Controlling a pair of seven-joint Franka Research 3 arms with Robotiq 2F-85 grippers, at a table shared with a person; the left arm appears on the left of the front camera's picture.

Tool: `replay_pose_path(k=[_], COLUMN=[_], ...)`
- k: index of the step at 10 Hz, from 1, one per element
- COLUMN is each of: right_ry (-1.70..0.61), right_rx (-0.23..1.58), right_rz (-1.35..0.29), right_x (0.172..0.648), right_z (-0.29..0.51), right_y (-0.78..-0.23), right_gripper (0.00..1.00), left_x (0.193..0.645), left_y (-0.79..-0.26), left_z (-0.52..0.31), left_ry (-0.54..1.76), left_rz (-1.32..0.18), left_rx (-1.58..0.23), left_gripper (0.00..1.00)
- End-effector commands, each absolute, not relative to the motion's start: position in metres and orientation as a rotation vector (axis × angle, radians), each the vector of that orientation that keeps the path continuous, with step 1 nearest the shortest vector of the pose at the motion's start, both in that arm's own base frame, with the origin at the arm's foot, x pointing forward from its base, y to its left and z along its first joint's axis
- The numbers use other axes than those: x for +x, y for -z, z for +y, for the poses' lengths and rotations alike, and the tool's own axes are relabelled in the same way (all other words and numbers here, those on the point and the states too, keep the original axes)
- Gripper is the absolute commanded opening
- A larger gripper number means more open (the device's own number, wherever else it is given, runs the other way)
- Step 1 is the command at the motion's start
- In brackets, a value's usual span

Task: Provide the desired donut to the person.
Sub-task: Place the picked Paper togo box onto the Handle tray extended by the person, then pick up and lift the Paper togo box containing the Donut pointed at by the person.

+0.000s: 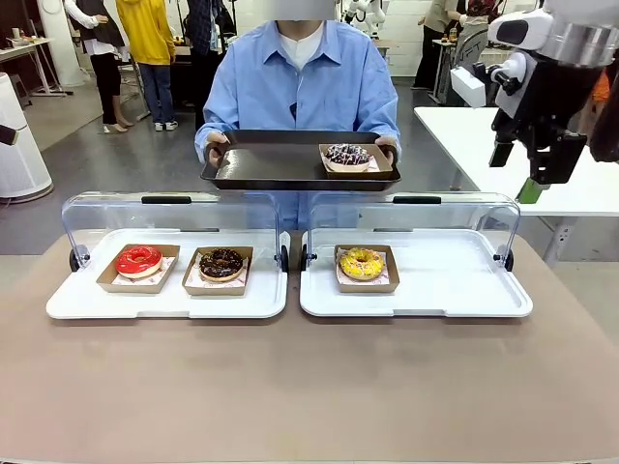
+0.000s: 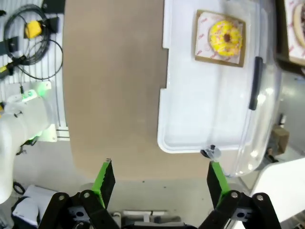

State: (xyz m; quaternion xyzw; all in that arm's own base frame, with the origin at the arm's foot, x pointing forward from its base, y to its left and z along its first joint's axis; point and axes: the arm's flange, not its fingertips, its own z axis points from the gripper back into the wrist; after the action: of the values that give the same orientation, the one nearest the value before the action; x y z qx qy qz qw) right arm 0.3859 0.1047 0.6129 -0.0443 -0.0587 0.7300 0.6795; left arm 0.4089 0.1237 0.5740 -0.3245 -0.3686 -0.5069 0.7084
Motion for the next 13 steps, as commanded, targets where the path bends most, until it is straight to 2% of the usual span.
replay_pose_path(k=[1,13], right_ry=[-1.653,-1.653], right_rx=[-0.098,-0.098], right_rz=[-0.107,-0.107], right_x=[0.3882,0.3882], right_z=[0.1159,0.1159], right_y=[-0.6194,-0.6194], right_gripper=[1.0,1.0], left_x=[0.4082,0.4082], left_y=[-0.5759,-0.5759], left_z=[0.1238,0.1238], left_ry=[1.127,1.127], left_rz=[-0.824,-0.824], left_rx=[-0.722,-0.722], left_gripper=[1.0,1.0])
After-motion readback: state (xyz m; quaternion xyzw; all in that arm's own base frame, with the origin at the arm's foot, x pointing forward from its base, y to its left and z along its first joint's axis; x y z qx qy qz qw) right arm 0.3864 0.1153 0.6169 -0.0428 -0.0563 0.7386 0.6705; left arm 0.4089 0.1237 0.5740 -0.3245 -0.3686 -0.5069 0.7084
